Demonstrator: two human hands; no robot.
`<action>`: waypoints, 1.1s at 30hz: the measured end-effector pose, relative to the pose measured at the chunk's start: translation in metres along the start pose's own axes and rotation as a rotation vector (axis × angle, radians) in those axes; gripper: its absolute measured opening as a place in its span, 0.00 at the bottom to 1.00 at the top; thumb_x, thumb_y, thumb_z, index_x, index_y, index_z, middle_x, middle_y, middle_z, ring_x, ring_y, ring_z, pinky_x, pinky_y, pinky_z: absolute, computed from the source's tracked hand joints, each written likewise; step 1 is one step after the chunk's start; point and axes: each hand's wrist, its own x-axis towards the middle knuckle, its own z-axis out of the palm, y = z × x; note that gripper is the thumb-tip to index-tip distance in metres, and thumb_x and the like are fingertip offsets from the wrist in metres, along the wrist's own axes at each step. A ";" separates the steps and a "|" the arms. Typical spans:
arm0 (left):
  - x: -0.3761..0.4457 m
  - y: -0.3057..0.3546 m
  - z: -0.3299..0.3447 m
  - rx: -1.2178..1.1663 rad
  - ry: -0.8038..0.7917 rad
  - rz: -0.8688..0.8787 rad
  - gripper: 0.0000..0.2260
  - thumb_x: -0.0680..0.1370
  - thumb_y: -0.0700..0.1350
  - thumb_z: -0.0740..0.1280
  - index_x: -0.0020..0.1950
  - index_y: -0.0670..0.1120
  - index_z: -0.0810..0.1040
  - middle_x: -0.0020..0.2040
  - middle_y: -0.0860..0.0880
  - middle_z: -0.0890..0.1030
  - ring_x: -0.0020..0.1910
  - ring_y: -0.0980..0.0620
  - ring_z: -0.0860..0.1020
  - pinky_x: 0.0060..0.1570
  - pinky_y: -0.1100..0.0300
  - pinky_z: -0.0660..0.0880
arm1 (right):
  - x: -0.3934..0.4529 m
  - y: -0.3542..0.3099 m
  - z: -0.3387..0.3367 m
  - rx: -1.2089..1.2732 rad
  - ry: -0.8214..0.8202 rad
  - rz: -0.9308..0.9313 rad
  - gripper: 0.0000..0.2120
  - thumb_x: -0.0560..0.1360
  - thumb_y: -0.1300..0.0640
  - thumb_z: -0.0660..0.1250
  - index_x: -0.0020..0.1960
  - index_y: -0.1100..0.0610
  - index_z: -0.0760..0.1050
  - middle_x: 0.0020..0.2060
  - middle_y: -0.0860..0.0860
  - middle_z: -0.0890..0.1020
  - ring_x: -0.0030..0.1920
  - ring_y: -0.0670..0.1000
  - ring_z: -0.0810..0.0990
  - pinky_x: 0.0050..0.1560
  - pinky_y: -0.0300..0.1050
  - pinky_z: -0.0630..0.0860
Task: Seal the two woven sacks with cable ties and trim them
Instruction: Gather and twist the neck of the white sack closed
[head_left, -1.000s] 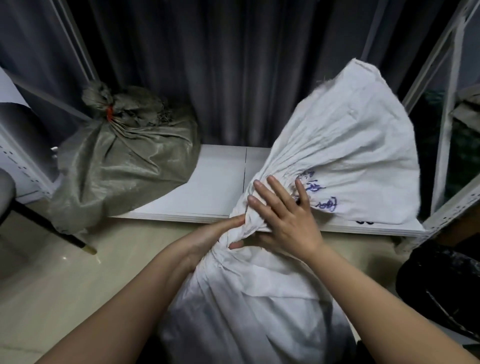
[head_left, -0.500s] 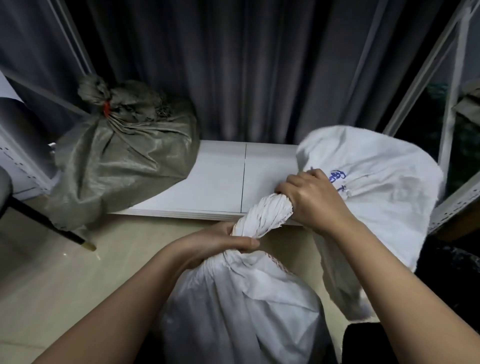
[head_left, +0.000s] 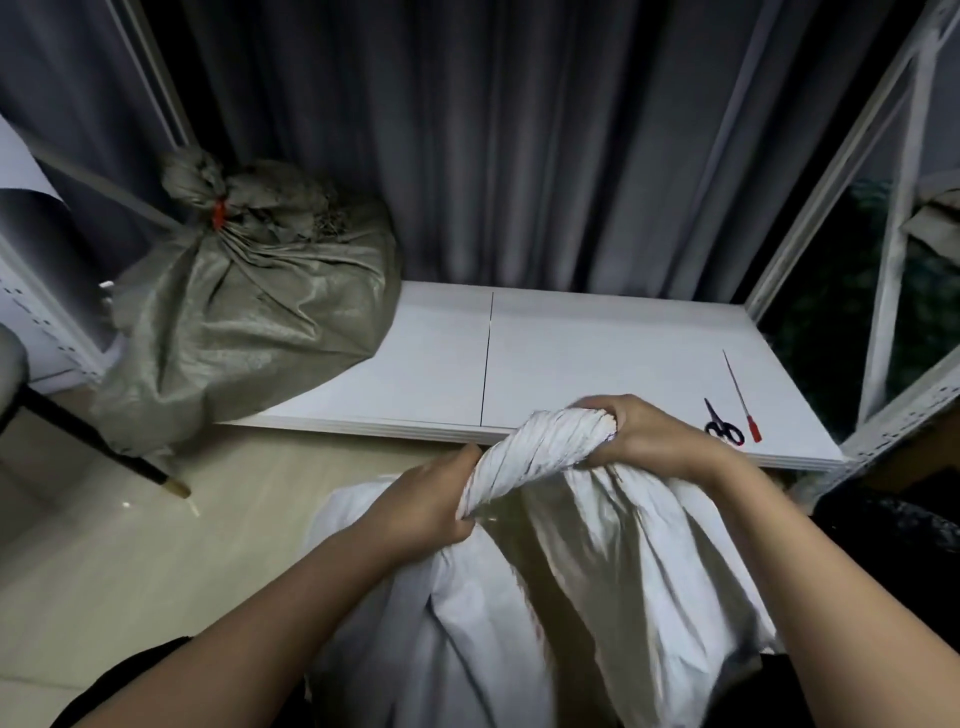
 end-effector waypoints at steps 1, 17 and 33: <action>0.000 0.000 0.003 0.022 0.054 0.017 0.21 0.72 0.46 0.68 0.63 0.48 0.67 0.58 0.48 0.76 0.57 0.46 0.75 0.52 0.55 0.72 | 0.000 0.002 0.003 0.108 -0.014 0.000 0.18 0.62 0.68 0.74 0.51 0.59 0.79 0.46 0.52 0.83 0.46 0.47 0.81 0.51 0.41 0.76; 0.017 0.020 0.002 -1.043 0.458 -0.156 0.05 0.73 0.49 0.68 0.45 0.49 0.77 0.40 0.43 0.79 0.47 0.39 0.78 0.46 0.59 0.71 | 0.025 -0.019 0.107 0.177 0.404 -0.095 0.22 0.66 0.47 0.63 0.54 0.60 0.73 0.45 0.49 0.79 0.42 0.40 0.78 0.44 0.36 0.72; 0.024 0.017 0.013 -0.947 0.059 -0.062 0.38 0.62 0.52 0.78 0.68 0.44 0.69 0.63 0.48 0.78 0.64 0.55 0.75 0.68 0.58 0.69 | 0.010 -0.020 0.095 0.028 -0.016 -0.047 0.05 0.72 0.50 0.61 0.45 0.42 0.73 0.43 0.34 0.77 0.46 0.30 0.74 0.48 0.23 0.68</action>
